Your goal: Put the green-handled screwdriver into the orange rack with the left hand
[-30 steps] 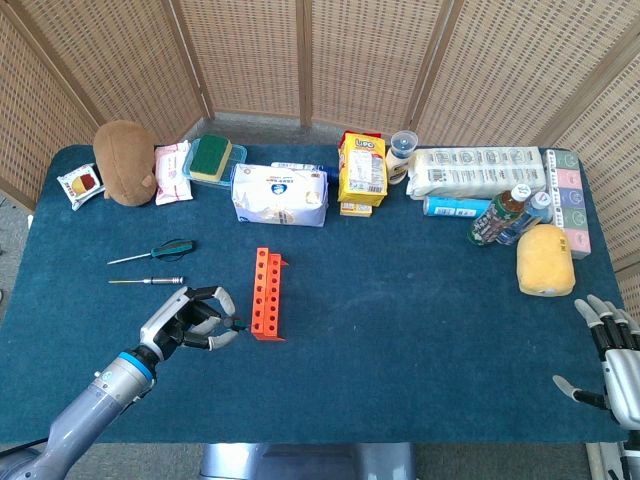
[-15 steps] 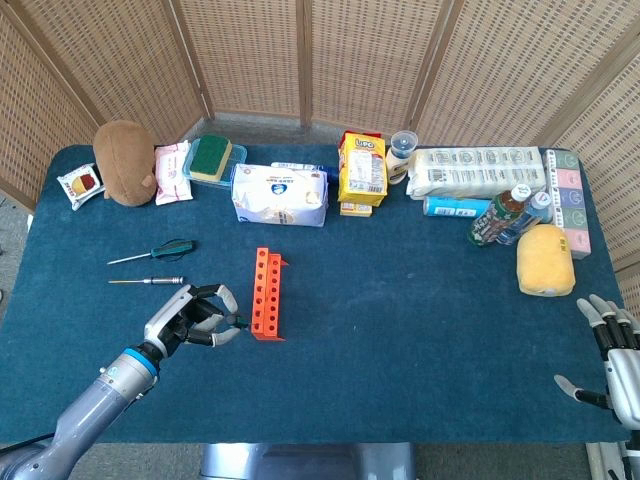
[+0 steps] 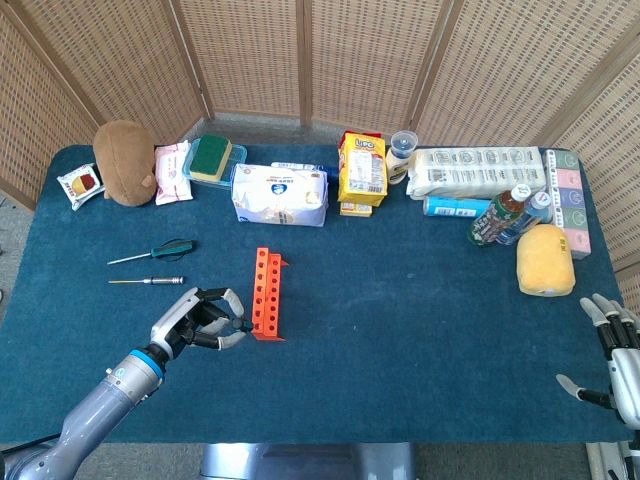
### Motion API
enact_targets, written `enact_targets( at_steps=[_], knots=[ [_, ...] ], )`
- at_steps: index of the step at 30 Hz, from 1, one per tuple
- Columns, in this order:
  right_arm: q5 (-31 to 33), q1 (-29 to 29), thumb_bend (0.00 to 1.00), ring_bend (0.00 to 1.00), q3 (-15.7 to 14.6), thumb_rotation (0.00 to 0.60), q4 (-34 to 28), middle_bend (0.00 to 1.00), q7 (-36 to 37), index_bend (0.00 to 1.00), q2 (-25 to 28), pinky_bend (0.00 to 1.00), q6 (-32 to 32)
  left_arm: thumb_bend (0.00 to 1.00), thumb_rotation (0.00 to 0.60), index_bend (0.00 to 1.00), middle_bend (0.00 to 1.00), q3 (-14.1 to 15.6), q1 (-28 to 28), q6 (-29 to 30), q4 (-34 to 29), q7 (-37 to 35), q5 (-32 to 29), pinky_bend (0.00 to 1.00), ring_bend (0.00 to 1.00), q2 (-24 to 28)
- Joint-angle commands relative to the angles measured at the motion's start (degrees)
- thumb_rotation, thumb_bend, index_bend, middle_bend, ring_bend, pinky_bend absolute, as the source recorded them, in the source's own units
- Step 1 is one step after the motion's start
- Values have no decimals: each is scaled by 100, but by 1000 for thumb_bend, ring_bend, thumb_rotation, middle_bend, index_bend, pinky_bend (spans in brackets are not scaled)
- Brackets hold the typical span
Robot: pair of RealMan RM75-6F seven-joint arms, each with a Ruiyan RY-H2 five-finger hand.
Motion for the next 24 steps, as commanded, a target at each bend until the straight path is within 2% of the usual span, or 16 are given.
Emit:
enact_targets(
  at_steps=[1, 24],
  knots=[
    [-2, -1, 0, 35, 0, 600, 3, 43, 9, 41, 2, 0, 3, 321, 600, 642, 1000, -21, 6, 43, 6, 59, -53, 1000, 1000, -49],
    [5, 4, 0, 35, 6, 600, 7, 43, 35, 41, 16, 0, -6, 322, 600, 642, 1000, -96, -69, 64, 268, 622, -455, 1000, 1000, -431]
  ],
)
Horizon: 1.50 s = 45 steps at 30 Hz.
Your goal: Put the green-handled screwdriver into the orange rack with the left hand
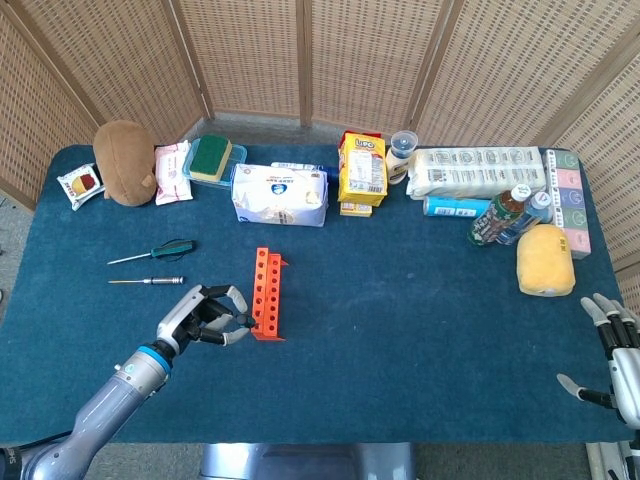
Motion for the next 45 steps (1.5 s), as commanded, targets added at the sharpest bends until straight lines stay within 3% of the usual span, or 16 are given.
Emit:
enact_targets(
  at_steps=[1, 37, 45],
  knots=[
    [2, 0, 0, 36, 1, 600, -9, 43, 3, 41, 7, 0, 0, 322, 600, 642, 1000, -7, -8, -35, 49, 20, -43, 1000, 1000, -40],
    [20, -10, 0, 36, 8, 600, -32, 43, 35, 41, 19, 0, 10, 304, 600, 641, 1000, 26, -127, -27, 278, 820, -556, 1000, 1000, -344],
    [35, -8, 0, 36, 13, 600, -38, 43, 39, 41, 23, 0, 0, 261, 600, 482, 1000, 10, -141, -106, 260, 886, -555, 1000, 1000, -328]
  ],
)
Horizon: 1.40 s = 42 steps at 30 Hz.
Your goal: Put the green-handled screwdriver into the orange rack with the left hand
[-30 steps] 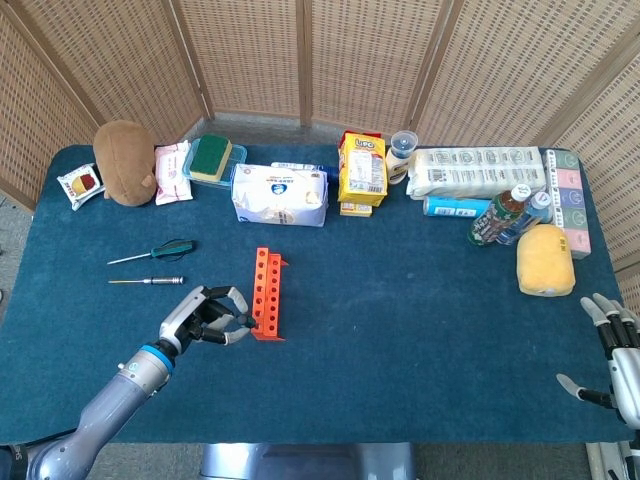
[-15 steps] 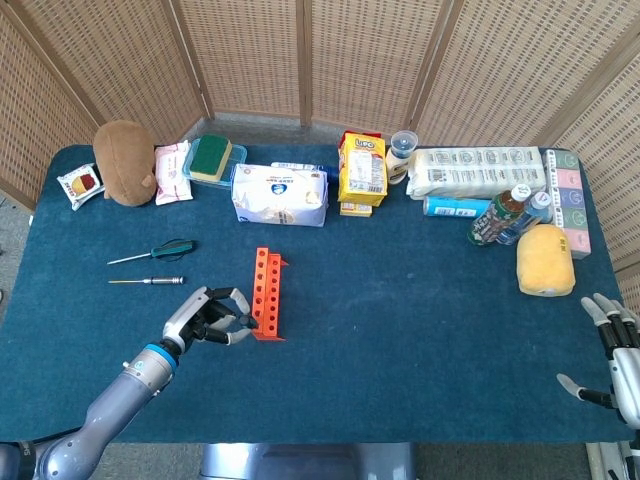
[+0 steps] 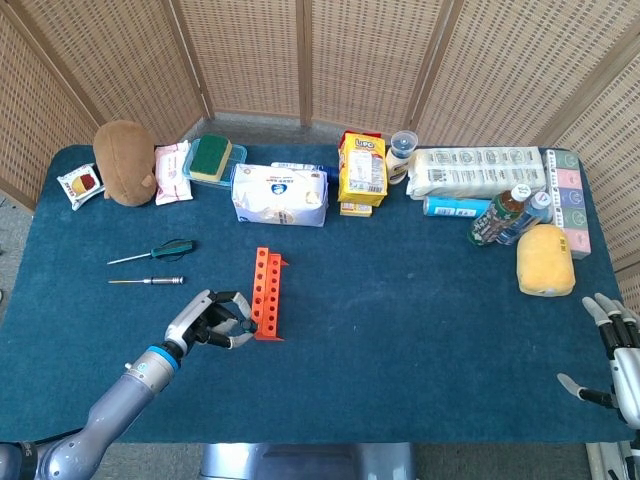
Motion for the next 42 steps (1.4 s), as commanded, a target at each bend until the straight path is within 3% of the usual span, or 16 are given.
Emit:
enact_targets(
  at_steps=[1, 16, 23, 27, 29, 31, 33, 34, 36, 39, 42],
  knots=[
    [3, 0, 0, 37, 3, 600, 2, 43, 5, 41, 2, 0, 2, 257, 600, 463, 1000, 0, 10, 7, -7, 19, 14, 1000, 1000, 3],
    [2, 0, 0, 36, 3, 600, -1, 43, -12, 41, -2, 0, -3, 176, 600, 383, 1000, -105, 225, 257, -245, -43, 342, 1000, 1000, 88],
    [30, 6, 0, 37, 9, 600, 3, 43, -53, 41, -18, 0, -22, 166, 600, 375, 1000, -201, 703, 386, -751, -482, 1115, 1000, 1000, 776],
    [29, -5, 0, 37, 9, 600, -10, 43, -85, 41, -29, 0, 0, 147, 600, 358, 979, -163, 1132, 795, -800, -564, 1841, 997, 982, 1264],
    [34, -8, 0, 37, 10, 600, -17, 43, -100, 41, -32, 0, 2, 128, 600, 299, 828, -86, 1281, 959, -735, -513, 2169, 928, 851, 1413],
    [43, -7, 0, 36, 12, 600, -21, 43, -131, 41, -42, 0, -2, 109, 600, 138, 424, 84, 1445, 1061, -563, -426, 2668, 681, 475, 1638],
    [45, 0, 0, 36, 13, 600, -28, 43, -200, 41, -62, 0, -10, 96, 600, 31, 118, 424, 1696, 1274, 16, 53, 3401, 463, 162, 2007],
    [45, -1, 0, 36, 12, 600, -37, 43, -224, 41, -69, 0, -8, 91, 600, 3, 29, 528, 1808, 1468, 209, 216, 3625, 375, 56, 2013],
    [48, -3, 0, 37, 16, 600, -46, 43, -253, 41, -76, 0, 0, 87, 600, 0, 0, 648, 1970, 1795, 486, 419, 3867, 294, 2, 1930],
    [56, -9, 0, 36, 23, 600, -67, 43, -306, 41, -83, 0, 19, 87, 600, 0, 0, 774, 2197, 2309, 970, 689, 4126, 248, 0, 1718],
    [48, -8, 0, 36, 27, 600, -99, 43, -376, 41, -106, 0, 31, 87, 600, 0, 0, 918, 2550, 3191, 1951, 1066, 4572, 233, 0, 1222]
  ],
)
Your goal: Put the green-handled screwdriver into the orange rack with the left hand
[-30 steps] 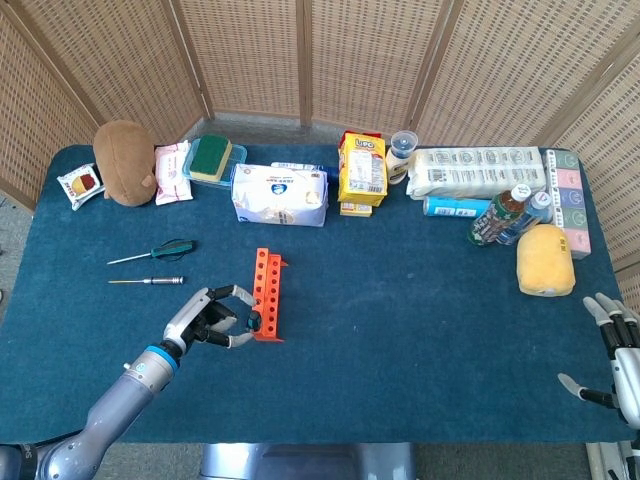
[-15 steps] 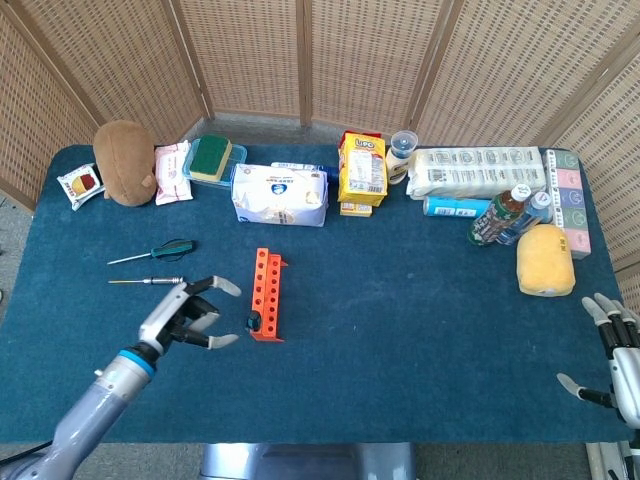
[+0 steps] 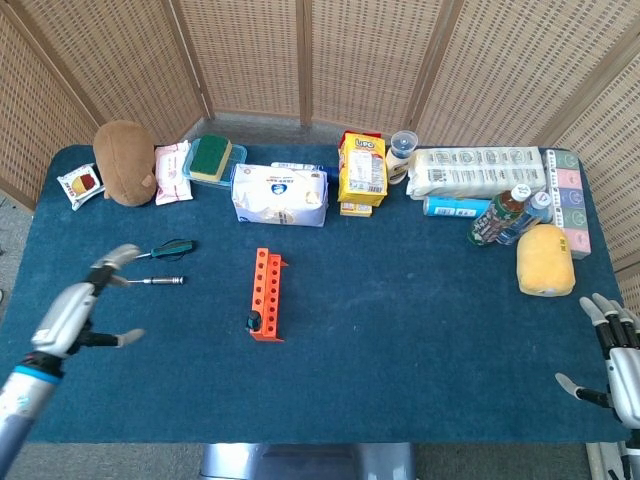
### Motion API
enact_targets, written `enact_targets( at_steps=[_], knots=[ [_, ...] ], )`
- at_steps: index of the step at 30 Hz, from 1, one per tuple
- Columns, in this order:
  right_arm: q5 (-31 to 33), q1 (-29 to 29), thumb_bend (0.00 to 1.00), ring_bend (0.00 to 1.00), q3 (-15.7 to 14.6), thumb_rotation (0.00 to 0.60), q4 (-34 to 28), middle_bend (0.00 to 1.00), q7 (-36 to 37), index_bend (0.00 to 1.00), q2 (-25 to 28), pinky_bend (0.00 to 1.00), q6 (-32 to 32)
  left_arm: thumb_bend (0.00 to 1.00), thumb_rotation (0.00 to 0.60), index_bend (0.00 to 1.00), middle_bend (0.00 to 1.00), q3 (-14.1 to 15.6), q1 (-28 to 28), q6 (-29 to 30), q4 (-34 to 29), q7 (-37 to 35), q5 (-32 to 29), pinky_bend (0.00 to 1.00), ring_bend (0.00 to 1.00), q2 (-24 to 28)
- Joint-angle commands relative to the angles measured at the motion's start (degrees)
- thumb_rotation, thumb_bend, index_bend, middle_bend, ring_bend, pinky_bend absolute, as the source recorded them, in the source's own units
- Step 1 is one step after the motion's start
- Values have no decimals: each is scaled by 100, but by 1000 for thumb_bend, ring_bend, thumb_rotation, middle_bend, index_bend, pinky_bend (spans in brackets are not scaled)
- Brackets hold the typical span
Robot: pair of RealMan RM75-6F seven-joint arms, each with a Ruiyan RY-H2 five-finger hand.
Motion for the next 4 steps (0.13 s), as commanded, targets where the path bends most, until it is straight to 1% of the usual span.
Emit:
enact_targets(
  at_steps=[1, 3, 4],
  knots=[
    [-11, 1, 0, 37, 1, 600, -23, 43, -46, 41, -15, 0, 9, 87, 600, 0, 0, 338, 628, 1319, 1410, 599, 733, 222, 0, -651],
    [-18, -5, 0, 37, -1, 600, -1, 43, -77, 41, -40, 0, 23, 86, 600, 0, 0, 418, 832, 1762, 1916, 588, 854, 199, 0, -971],
    [-18, -9, 0, 36, 7, 600, 10, 42, -89, 41, -53, 0, 43, 86, 600, 0, 0, 467, 878, 1832, 2023, 546, 880, 187, 0, -1030]
  ],
)
